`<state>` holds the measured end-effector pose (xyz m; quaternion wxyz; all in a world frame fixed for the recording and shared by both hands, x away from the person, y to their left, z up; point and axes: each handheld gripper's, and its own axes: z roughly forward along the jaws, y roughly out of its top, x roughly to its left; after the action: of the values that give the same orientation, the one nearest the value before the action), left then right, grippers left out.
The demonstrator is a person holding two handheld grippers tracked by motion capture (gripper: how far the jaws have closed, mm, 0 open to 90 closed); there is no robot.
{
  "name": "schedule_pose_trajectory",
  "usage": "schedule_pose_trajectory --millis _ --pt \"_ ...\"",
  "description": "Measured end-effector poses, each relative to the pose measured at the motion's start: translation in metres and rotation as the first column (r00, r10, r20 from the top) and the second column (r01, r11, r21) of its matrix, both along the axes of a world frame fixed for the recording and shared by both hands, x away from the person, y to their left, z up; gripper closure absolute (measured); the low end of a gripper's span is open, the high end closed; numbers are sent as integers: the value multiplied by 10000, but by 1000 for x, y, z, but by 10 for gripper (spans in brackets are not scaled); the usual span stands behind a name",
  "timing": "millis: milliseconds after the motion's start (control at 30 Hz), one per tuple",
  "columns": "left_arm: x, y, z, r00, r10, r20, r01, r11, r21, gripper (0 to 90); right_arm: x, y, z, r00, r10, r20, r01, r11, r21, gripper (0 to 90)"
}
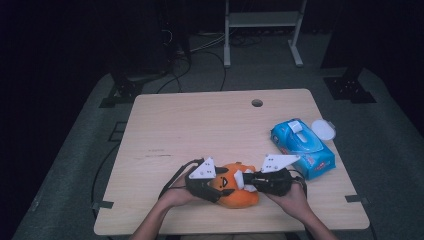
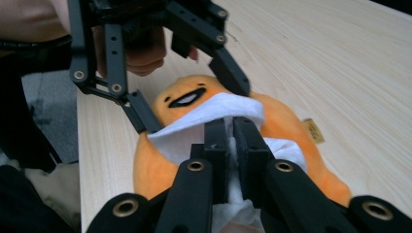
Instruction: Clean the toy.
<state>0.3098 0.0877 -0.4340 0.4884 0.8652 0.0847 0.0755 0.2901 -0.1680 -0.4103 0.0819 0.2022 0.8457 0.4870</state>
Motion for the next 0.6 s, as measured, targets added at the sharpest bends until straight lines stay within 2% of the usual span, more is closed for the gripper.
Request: schedule_pose_trajectory --millis 167,233,400,500,600 --pt "-1 -1 0 10000 -19 96 19 10000 -20 315 9 -16 -6 9978 -564 -336 564 9984 -15 845" --pt "-2 -3 1 9998 -69 163 68 10000 51 315 7 -16 -5 9980 -560 -301 561 9984 35 844" --pt "-5 -7 2 9994 -197 296 192 9997 172 310 1 -1 1 9998 -117 157 119 9998 -155 844" --pt "-2 -3 5 9999 -147 -39 147 9999 -41 259 2 -1 0 10000 -63 77 64 9999 -150 844" --pt "2 1 10 9992 247 -305 -254 9994 -239 171 1 -5 -2 10000 24 -20 -25 9998 -192 844"
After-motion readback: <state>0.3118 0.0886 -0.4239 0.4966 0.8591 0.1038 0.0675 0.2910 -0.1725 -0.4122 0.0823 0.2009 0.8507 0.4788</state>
